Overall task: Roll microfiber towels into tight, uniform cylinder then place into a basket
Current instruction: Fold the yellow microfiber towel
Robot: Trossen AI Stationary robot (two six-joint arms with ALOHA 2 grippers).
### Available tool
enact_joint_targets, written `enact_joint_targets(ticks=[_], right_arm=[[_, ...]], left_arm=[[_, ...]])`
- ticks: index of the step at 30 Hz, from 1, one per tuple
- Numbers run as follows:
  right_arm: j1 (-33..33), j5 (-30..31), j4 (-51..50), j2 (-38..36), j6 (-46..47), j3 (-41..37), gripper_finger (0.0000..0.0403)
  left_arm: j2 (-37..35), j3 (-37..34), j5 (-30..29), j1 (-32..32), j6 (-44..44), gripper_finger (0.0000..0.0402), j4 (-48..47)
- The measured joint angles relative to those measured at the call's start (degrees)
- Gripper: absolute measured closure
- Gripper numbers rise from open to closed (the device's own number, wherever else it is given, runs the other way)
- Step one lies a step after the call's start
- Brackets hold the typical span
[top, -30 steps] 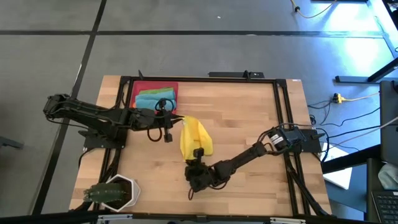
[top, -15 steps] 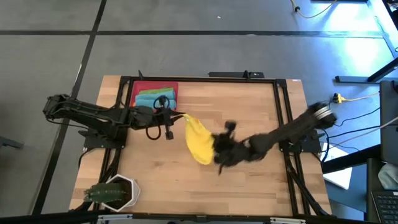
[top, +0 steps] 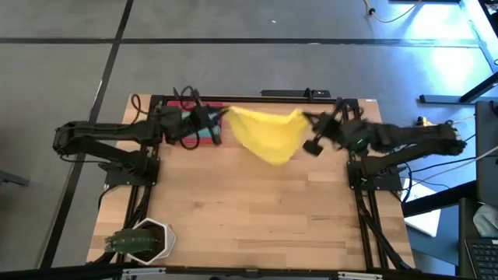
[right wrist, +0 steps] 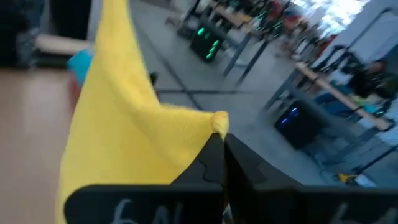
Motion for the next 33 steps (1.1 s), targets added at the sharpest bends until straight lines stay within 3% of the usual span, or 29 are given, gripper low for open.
enact_joint_targets(ticks=[6,12,17,23,28,33], right_arm=[[-5.3,-6.0,1.6,-6.2,-5.6,1.1,0.0402],[-4.1,-13.8,-0.5,-6.7,-3.6,-1.0,0.0402],[1.9,-15.9,-1.9,-5.8,1.6,-6.9,0.0402],[12.0,-16.1,2.8,-5.7,11.3,-17.7,0.0402],[21.1,-16.5,14.8,-4.3,19.7,-27.8,0.0402],[30.1,-16.8,30.2,2.2,26.3,-35.3,0.0402]], left_arm=[[0.0,3.5,0.3,4.4,2.3,0.0402,0.0],[0.0,3.4,4.1,2.7,2.3,0.0402,-5.7],[0.9,1.0,0.3,-4.0,2.3,0.0402,-12.6],[1.8,-3.8,-0.7,-14.6,-1.5,0.0402,-13.9],[4.5,-8.1,-1.1,-24.2,-10.4,0.0402,-13.7],[12.3,-10.3,-3.9,-33.3,-20.9,0.0402,-13.3]])
